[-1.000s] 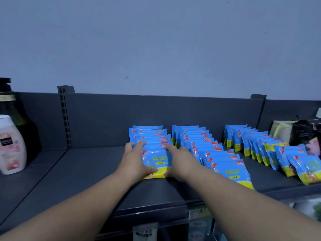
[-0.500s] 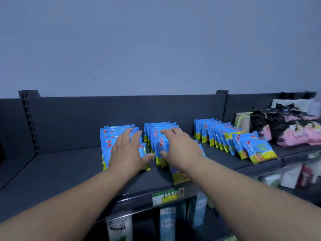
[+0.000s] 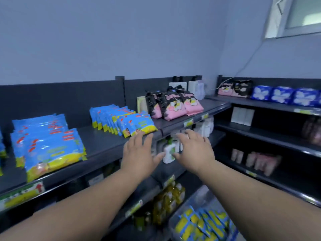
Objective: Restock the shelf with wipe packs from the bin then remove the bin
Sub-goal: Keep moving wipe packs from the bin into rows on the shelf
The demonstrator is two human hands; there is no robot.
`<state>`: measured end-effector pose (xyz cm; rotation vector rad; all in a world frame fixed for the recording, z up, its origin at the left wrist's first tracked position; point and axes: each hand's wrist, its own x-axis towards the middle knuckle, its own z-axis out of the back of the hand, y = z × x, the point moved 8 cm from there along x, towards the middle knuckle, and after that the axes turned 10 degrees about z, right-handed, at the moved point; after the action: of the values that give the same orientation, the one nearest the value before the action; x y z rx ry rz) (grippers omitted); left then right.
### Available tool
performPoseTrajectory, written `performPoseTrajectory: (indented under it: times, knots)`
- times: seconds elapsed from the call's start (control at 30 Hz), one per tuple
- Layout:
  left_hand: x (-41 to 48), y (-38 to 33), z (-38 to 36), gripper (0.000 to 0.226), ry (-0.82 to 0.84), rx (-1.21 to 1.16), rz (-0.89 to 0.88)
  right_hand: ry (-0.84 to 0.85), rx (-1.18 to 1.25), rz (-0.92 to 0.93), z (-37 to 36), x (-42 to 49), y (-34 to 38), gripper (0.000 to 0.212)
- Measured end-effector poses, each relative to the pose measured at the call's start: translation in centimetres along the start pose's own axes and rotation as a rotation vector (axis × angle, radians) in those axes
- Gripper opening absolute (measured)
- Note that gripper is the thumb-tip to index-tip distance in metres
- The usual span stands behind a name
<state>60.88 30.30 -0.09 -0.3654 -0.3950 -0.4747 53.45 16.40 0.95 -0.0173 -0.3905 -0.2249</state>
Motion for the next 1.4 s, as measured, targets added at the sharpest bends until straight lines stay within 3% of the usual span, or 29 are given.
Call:
performPoseTrajectory:
  times: [0.27,0.47,0.67,0.87,1.03,1.4]
  knots:
    - [-2.7,-15.1,-10.6,0.073,0.107,-0.013,-0.083,0.095,-0.038,-0.204,-2.5,-8.6,-18.5,0.072]
    - [-4.0,-18.3,-18.1,0.073,0.245,-0.017,-0.074,0.19,-0.035,-0.284,-7.7,-11.1,-24.8,0.071]
    - [-3.4,-18.2,-26.5,0.078,0.296,0.08,-0.11,0.353,0.042,-0.332,-16.3,-11.2,-27.1,0.071]
    - [0.3,-15.3,-35.3,0.078,0.48,0.113,-0.092,0.475,0.079,-0.386,-24.2,-8.7,-29.8,0.07]
    - [2.5,-13.9,-41.0,0.074,0.504,0.128,-0.102,0.543,0.116,-0.426,-30.6,-7.5,-32.0,0.068]
    - [-5.5,-7.6,-55.7,0.074,0.834,0.217,0.056,0.813,0.236,-0.322,-48.4,-12.2,-31.7,0.068]
